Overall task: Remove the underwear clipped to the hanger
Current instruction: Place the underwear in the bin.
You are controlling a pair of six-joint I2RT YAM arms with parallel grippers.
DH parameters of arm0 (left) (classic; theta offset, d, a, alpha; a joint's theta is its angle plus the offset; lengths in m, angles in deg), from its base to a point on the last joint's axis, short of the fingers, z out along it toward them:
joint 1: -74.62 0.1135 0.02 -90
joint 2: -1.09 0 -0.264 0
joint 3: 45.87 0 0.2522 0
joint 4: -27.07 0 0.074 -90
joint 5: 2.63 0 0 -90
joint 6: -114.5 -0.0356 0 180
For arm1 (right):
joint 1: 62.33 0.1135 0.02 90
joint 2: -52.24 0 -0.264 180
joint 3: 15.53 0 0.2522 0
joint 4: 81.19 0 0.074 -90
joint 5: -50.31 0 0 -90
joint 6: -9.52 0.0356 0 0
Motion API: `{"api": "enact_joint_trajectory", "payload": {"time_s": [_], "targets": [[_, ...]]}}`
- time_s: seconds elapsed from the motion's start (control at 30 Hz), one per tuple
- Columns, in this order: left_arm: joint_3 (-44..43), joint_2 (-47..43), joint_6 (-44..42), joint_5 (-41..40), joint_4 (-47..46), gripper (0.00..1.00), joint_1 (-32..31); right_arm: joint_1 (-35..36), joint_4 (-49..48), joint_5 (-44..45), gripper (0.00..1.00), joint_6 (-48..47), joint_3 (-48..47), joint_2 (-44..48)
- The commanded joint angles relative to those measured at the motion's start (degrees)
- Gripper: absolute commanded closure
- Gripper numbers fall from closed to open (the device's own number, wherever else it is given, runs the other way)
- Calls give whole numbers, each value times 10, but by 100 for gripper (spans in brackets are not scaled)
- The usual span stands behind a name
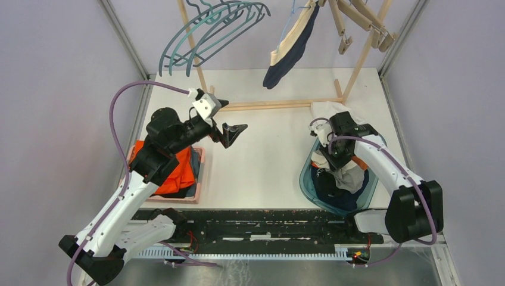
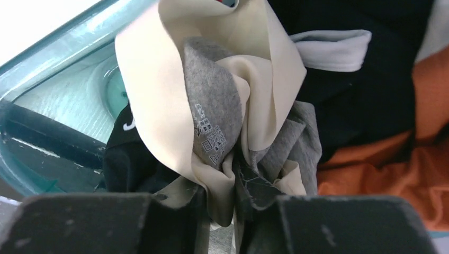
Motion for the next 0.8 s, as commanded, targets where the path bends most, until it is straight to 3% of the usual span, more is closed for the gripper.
{"api": "enact_joint_trajectory", "payload": {"time_s": [0.0, 0.17, 0.27, 0.57, 0.77], "targets": [[-12, -12, -35, 6, -6, 1, 3, -2, -4, -6, 72, -21, 5, -23], [-14, -7, -37, 2, -5, 1, 4, -2, 5, 26, 57, -47, 4, -56], [-18, -3, -36, -3, -5, 1, 3, -2, 11, 23, 42, -56, 9, -56], [-63, 54, -21, -13, 6, 1, 2, -2, 76, -35, 1, -65, -68, 33], [-131, 125, -3, -20, 11, 1, -1, -2, 121, -105, 0, -63, -159, 64]]}}
